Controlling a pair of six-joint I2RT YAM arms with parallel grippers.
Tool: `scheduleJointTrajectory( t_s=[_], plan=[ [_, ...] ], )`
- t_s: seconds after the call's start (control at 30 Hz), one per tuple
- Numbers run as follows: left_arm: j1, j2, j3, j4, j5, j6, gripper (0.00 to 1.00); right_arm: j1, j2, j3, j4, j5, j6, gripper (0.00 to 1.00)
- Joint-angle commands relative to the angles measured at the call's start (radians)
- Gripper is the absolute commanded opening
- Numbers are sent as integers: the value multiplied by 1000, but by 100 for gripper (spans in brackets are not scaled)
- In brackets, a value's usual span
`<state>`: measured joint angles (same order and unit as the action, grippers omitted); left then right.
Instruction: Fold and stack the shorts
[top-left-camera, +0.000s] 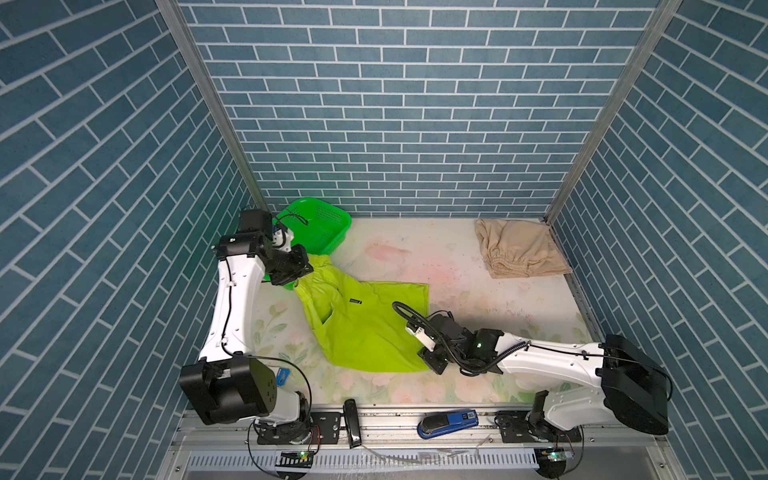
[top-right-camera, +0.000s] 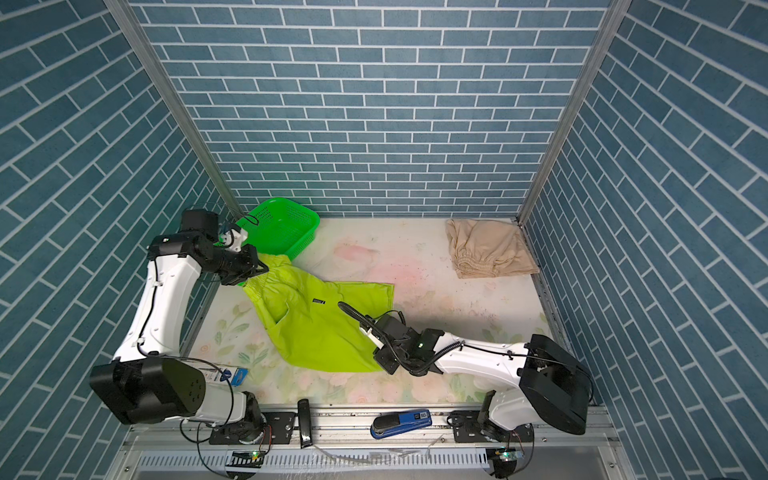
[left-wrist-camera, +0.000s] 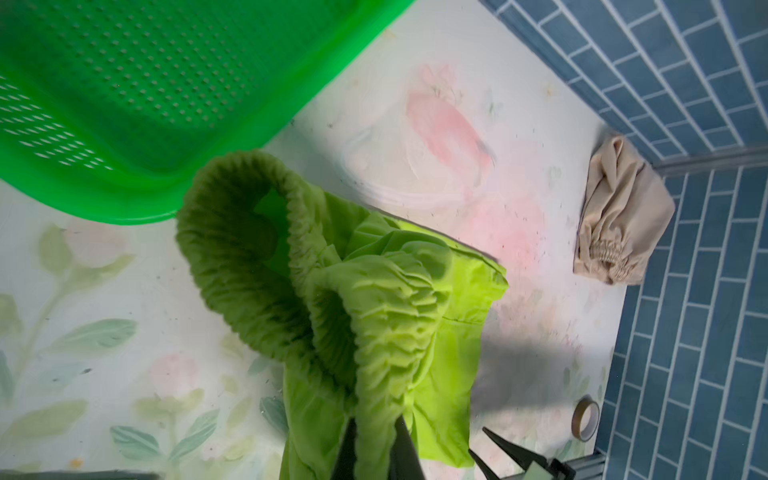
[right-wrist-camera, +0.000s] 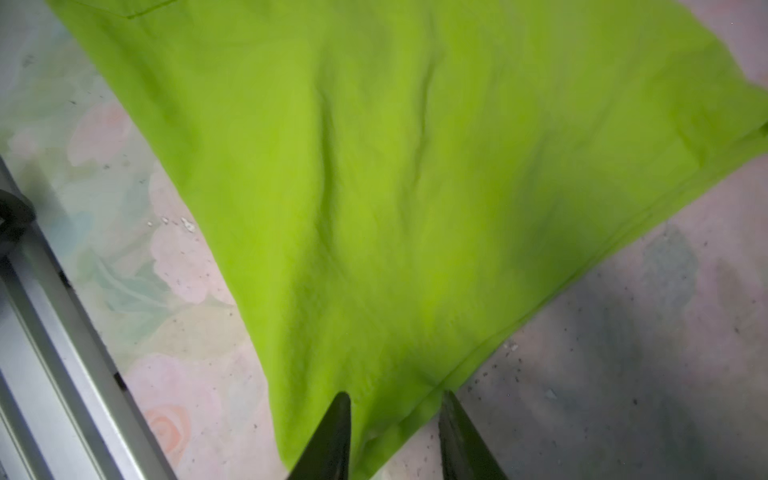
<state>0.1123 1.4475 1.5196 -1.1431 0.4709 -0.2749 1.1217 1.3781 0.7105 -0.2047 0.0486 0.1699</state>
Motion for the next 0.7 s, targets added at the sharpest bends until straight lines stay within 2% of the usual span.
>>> scheduleJointTrajectory(
  t_s=[0.0,0.1,0.37,0.5,0.67],
  plan=[
    [-91,24,-51,-23,-48,-53,0,-14,-30,-41,10,-31,70,33],
    [-179,46,-74,-2,-121,-86,0,-15,-29,-84,38,-59,79,29],
    [-351,79,1,13,-178,-202,0,-14,0,-164,78,-77,95,19],
    [-413,72,19,21,-210,-258,0,-14,25,-174,102,-72,101,17],
    [-496,48,-36,91,-267,-339,0,-14,51,-183,132,-72,108,15]
  ],
)
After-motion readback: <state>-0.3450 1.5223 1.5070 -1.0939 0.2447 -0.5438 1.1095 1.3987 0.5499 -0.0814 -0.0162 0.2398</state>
